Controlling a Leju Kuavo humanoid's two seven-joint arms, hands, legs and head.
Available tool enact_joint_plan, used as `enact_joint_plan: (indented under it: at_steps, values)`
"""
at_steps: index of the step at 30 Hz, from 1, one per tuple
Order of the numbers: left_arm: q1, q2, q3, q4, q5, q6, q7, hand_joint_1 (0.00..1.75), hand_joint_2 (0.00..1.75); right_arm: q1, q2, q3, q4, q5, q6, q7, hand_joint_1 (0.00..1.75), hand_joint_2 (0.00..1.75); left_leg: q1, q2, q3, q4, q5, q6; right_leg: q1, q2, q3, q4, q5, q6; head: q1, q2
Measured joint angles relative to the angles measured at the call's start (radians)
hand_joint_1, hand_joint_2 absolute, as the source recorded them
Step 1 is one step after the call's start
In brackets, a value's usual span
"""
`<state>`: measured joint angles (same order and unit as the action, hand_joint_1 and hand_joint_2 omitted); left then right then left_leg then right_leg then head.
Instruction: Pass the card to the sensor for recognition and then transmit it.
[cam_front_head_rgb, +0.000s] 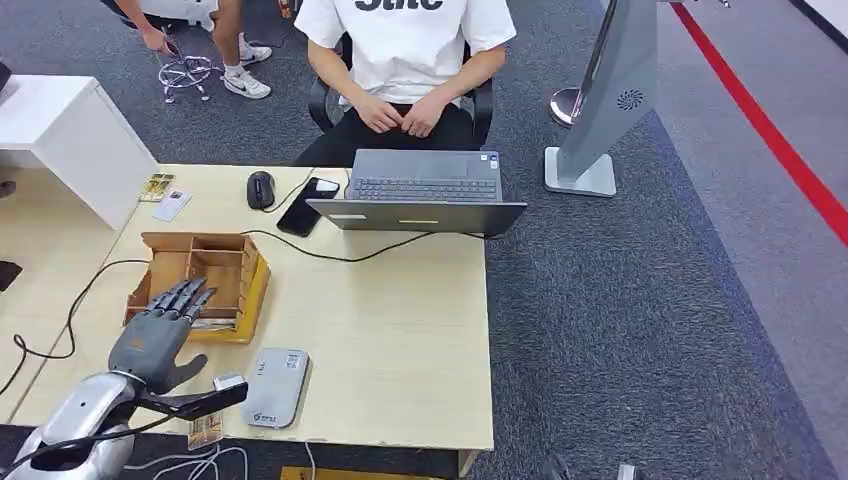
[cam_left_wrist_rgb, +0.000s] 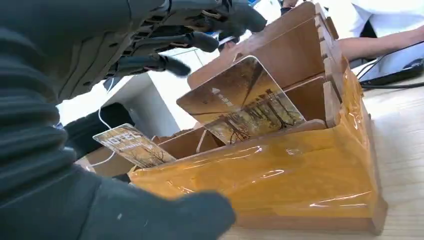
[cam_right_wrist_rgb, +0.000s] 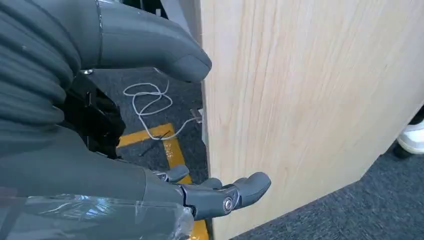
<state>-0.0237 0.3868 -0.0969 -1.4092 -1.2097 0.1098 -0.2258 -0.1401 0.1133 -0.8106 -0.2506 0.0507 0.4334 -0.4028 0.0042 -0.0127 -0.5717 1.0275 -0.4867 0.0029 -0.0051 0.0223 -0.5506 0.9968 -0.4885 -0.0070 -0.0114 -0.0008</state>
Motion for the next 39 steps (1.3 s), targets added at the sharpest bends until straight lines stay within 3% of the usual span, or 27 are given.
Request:
enact_joint_plan:
  at_steps: [7, 16, 23, 28, 33, 39]
  values:
    - [0.0, -0.006, 0.013, 0.011, 0.001, 0.014, -0.004, 1.75, 1.75, 0.0, 0.0, 0.0, 0.0, -0.013, 0.012, 0.0, 0.0, 1.75, 0.0, 0.0, 0.0, 0.0, 0.0, 0.0, 0.0, 0.0, 0.0, 0.0, 0.0, 0.0, 0.0, 0.0]
    - [-0.003, -0.04, 0.031, 0.012, -0.018, 0.085, -0.003, 1.75, 1.75, 0.001, 0.0, 0.002, 0.0, -0.002, 0.01, 0.002, 0.0, 1.75, 0.0, 0.0, 0.0, 0.0, 0.0, 0.0, 0.0, 0.0, 0.0, 0.0, 0.0, 0.0, 0.0, 0.0]
    - [-0.022, -0.115, 0.082, -0.033, -0.126, 0.316, 0.051, 1.75, 1.75, 0.001, 0.003, 0.002, 0.0, -0.009, 0.02, 0.01, 0.0, 1.75, 0.0, 0.0, 0.0, 0.0, 0.0, 0.0, 0.0, 0.0, 0.0, 0.0, 0.0, 0.0, 0.001, 0.0]
    - [-0.047, -0.18, 0.132, -0.127, -0.136, 0.358, 0.051, 1.75, 1.75, 0.001, 0.006, 0.006, 0.0, 0.001, 0.007, 0.015, 0.0, 1.75, 0.0, 0.0, 0.0, 0.0, 0.0, 0.0, 0.0, 0.0, 0.0, 0.0, 0.0, 0.0, 0.0, 0.0]
    - [-0.136, -0.212, 0.161, -0.22, -0.131, 0.313, 0.053, 1.75, 1.75, -0.005, 0.009, 0.017, 0.0, 0.008, -0.001, 0.025, 0.0, 1.75, 0.0, -0.001, 0.0, 0.0, 0.0, 0.0, 0.0, -0.001, 0.0, 0.0, 0.001, 0.0, 0.0, 0.0]
    - [-0.306, -0.216, 0.175, -0.19, -0.167, 0.232, 0.105, 1.75, 1.75, -0.017, 0.01, 0.034, 0.0, 0.023, -0.016, 0.043, 0.0, 1.75, 0.0, -0.001, 0.0, 0.0, 0.002, -0.001, 0.0, -0.001, 0.0, 0.0, 0.002, -0.001, 0.0, 0.0]
